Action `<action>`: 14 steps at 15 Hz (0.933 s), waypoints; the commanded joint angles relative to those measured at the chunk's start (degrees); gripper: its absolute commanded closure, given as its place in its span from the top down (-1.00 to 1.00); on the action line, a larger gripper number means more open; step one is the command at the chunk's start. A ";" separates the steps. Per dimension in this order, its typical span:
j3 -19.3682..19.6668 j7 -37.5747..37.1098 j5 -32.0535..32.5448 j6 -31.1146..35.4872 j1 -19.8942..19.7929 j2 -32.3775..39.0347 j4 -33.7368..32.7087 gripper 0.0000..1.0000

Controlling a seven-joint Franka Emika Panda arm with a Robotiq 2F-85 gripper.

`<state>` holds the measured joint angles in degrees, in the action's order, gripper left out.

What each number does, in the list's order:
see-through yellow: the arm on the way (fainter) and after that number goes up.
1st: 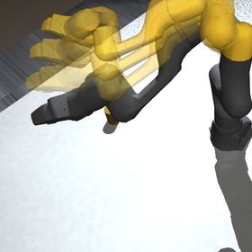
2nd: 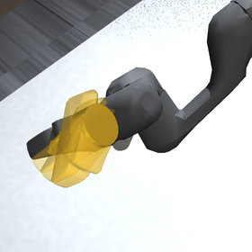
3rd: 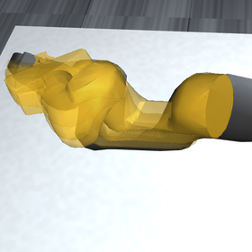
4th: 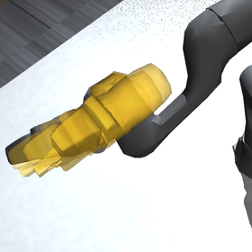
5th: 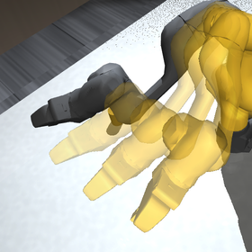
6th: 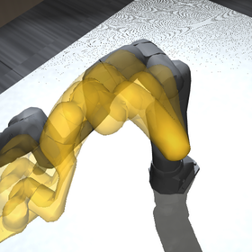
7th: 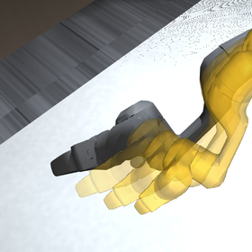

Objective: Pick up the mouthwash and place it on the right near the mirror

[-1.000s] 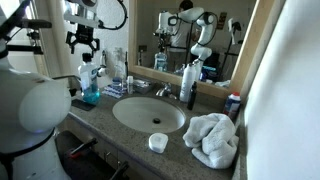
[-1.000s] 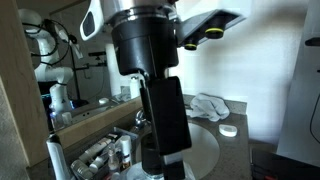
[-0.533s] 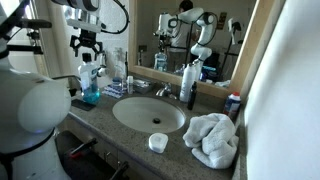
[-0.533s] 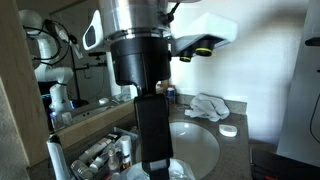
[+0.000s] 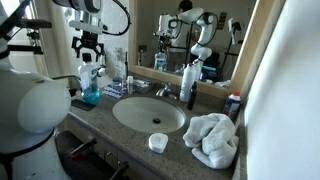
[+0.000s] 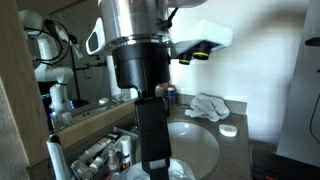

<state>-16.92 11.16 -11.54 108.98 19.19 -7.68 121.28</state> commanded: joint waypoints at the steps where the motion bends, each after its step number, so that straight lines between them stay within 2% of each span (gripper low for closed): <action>1: -0.08 0.60 0.25 1.27 -0.32 0.77 0.12 1.00; 6: -0.13 0.14 0.61 1.32 -0.40 1.77 0.03 1.00; 7: -0.15 0.07 0.57 1.33 -0.40 1.92 -0.02 0.50; 8: -0.18 -0.02 0.67 1.23 -0.39 2.06 -0.22 0.47; 14: -0.33 -0.22 1.30 0.89 -0.30 2.14 -1.27 -0.43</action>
<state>-16.92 11.16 -11.03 109.54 19.17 -5.81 120.53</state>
